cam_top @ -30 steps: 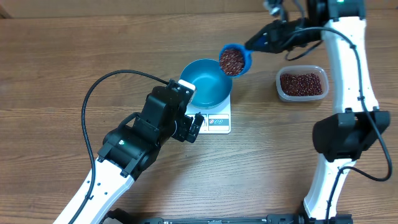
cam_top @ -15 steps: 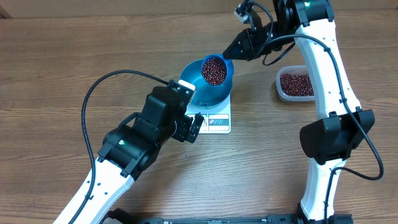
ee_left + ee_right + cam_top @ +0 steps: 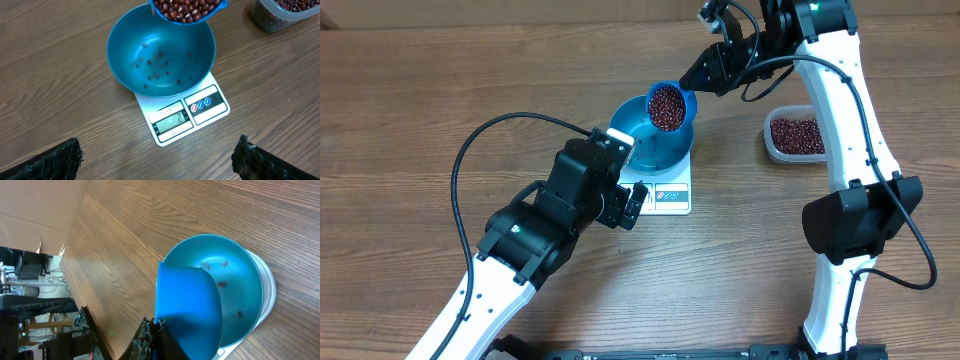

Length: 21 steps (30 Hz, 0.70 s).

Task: Scoop item into bowl and weigh 150g on scale
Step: 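Tilt the blue scoop with the right gripper to pour beans into the bowl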

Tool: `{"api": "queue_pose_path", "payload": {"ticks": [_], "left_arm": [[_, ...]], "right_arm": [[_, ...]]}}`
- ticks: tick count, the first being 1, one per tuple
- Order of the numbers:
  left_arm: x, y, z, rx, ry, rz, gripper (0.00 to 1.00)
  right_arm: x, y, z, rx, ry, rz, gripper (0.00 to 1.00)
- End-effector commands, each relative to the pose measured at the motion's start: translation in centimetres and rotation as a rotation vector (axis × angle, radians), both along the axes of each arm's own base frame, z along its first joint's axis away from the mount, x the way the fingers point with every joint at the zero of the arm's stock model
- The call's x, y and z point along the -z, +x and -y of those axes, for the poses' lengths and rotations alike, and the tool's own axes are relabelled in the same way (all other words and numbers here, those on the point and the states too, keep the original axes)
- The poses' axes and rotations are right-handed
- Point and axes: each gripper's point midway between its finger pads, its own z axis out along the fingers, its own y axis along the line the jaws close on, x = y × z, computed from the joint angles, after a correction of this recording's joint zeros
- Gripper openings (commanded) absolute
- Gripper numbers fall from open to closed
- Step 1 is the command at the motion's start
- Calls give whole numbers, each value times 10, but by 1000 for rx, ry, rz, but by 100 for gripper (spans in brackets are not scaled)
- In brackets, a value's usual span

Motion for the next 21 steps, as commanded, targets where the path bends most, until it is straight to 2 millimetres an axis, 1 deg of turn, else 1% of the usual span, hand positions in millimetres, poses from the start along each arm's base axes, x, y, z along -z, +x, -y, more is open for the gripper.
{"api": "queue_pose_path", "payload": {"ticks": [1, 11, 17, 21], "left_arm": [[4, 1, -2, -13, 9, -5, 100], [4, 1, -2, -13, 9, -5, 100], [4, 1, -2, -13, 9, -5, 99], [4, 1, -1, -13, 9, -5, 100]], "right_arm": [[-22, 1, 1, 7, 17, 61, 4], [-24, 7, 0, 9, 19, 96, 4], [-19, 13, 4, 26, -30, 121, 4], [-19, 16, 4, 28, -34, 135, 4]]}}
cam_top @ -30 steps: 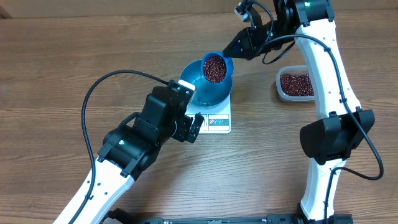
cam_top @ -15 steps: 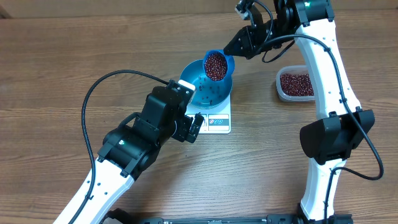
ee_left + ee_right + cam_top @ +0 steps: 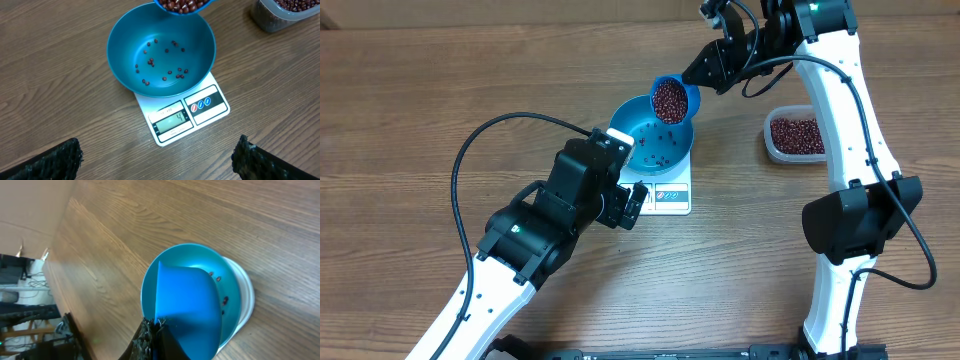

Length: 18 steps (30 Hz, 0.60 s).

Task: Scoop item into bowl and weigh 150g on scale
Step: 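Tilt the blue scoop with the right gripper to pour beans into the bowl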

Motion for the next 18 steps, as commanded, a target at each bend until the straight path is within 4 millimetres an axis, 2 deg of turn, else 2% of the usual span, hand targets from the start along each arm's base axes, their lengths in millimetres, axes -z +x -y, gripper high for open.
{"api": "queue_pose_path", "payload": {"ticks": [1, 11, 18], "left_arm": [[4, 1, -1, -13, 9, -5, 100], [4, 1, -2, -13, 9, -5, 100], [4, 1, -2, -13, 9, -5, 99]], "right_arm": [[-23, 2, -1, 2, 13, 71, 4], [-20, 8, 1, 15, -22, 101, 4], [-13, 6, -5, 11, -90, 117, 4]]}}
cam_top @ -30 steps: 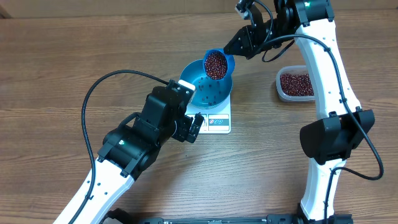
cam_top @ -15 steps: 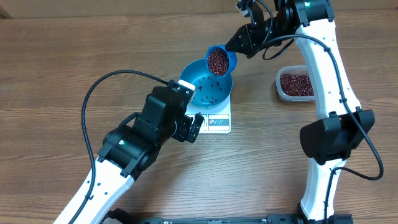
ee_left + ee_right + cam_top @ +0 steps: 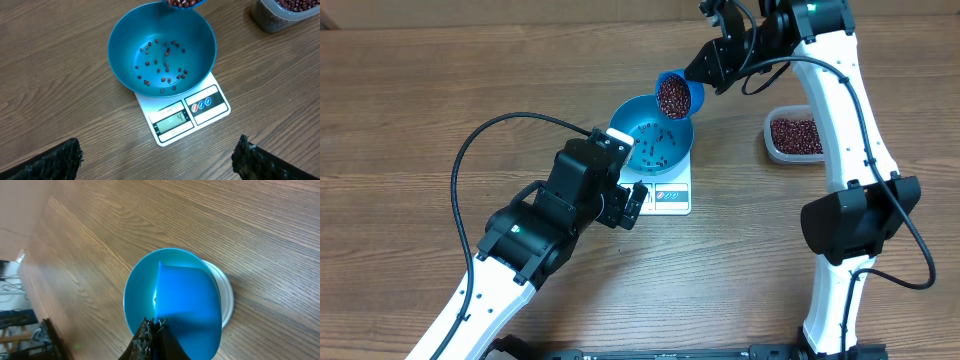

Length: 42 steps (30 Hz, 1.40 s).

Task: Scoop item into bowl and weigh 150g on scale
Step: 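Tilt the blue scoop with the right gripper to pour beans into the bowl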

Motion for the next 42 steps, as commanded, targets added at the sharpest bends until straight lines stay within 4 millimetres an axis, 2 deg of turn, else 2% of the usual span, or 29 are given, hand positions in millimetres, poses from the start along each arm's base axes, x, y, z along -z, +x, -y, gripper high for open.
{"api": "queue_pose_path", "payload": {"ticks": [1, 9, 33, 42], "left_arm": [[4, 1, -1, -11, 7, -6, 99], [4, 1, -1, -11, 7, -6, 99], [4, 1, -1, -11, 7, -6, 99], [4, 1, -1, -11, 7, -6, 100]], "right_arm": [[-18, -3, -10, -11, -26, 71, 4], [-16, -6, -22, -32, -62, 91, 4], [-7, 1, -8, 12, -156, 110, 4], [-7, 0, -10, 7, -157, 110, 4]]}}
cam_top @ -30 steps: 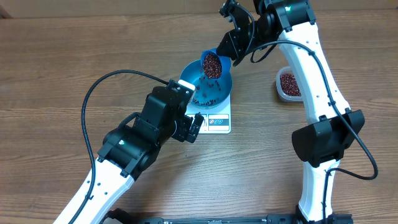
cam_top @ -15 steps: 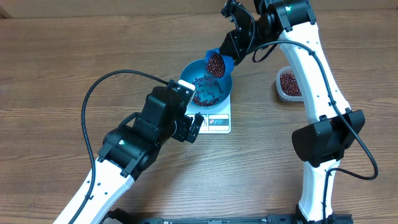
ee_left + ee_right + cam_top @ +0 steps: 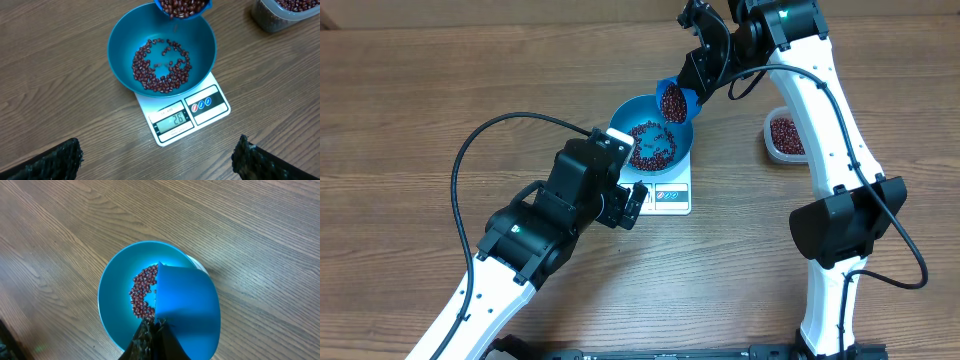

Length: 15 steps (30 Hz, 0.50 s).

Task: Scoop item into bowl and weigh 150g on scale
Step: 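Tilt the blue scoop with the right gripper to pour beans into the bowl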

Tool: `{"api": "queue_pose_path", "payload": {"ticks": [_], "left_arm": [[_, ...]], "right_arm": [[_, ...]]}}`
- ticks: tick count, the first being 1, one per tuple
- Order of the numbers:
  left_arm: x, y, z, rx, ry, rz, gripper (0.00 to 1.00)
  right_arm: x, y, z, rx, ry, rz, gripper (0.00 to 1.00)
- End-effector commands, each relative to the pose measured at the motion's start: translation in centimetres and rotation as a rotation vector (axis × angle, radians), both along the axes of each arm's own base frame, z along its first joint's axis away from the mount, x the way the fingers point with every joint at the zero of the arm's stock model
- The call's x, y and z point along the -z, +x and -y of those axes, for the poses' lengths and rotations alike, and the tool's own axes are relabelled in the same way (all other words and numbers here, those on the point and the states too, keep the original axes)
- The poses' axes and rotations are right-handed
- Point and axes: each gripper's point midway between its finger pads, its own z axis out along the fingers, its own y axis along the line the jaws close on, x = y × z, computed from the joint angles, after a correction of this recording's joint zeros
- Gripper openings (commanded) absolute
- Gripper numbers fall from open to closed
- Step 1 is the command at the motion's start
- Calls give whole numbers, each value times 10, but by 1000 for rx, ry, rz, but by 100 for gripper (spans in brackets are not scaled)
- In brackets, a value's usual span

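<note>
A blue bowl point(image 3: 640, 125) stands on a white scale point(image 3: 670, 195), holding a ring of red beans point(image 3: 161, 70). The scale display point(image 3: 174, 120) reads 26. My right gripper point(image 3: 156, 330) is shut on a blue scoop point(image 3: 676, 102), which hangs tilted over the bowl's far rim with beans inside. In the right wrist view the scoop's back point(image 3: 187, 307) hides part of the bowl point(image 3: 117, 292). My left gripper point(image 3: 160, 155) is open over bare table in front of the scale, with nothing between its fingers.
A clear tub of red beans point(image 3: 782, 135) sits to the right of the scale, partly behind my right arm. My left arm point(image 3: 535, 235) stretches from the front left up to the scale.
The scoop has tipped further over the bowl and many more beans lie in it. The display has gone from 4 to 26. My right arm has swung left. The left arm is unmoved.
The full scoop hung over the bowl with a few beans falling and the display at 2. Then scattered beans lay in the bowl at 4. Now a thick ring of beans covers the bottom at 26, with the scoop tilted steeper.
</note>
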Motion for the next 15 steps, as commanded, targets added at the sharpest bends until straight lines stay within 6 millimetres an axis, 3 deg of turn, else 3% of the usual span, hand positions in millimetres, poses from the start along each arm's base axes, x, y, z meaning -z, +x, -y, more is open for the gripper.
{"api": "queue_pose_path", "payload": {"ticks": [1, 15], "left_arm": [[4, 1, -1, -11, 7, -6, 100], [4, 1, -1, -11, 7, -6, 100]], "right_arm": [[-23, -1, -2, -1, 17, 57, 4], [-13, -8, -17, -12, -115, 93, 4]]}}
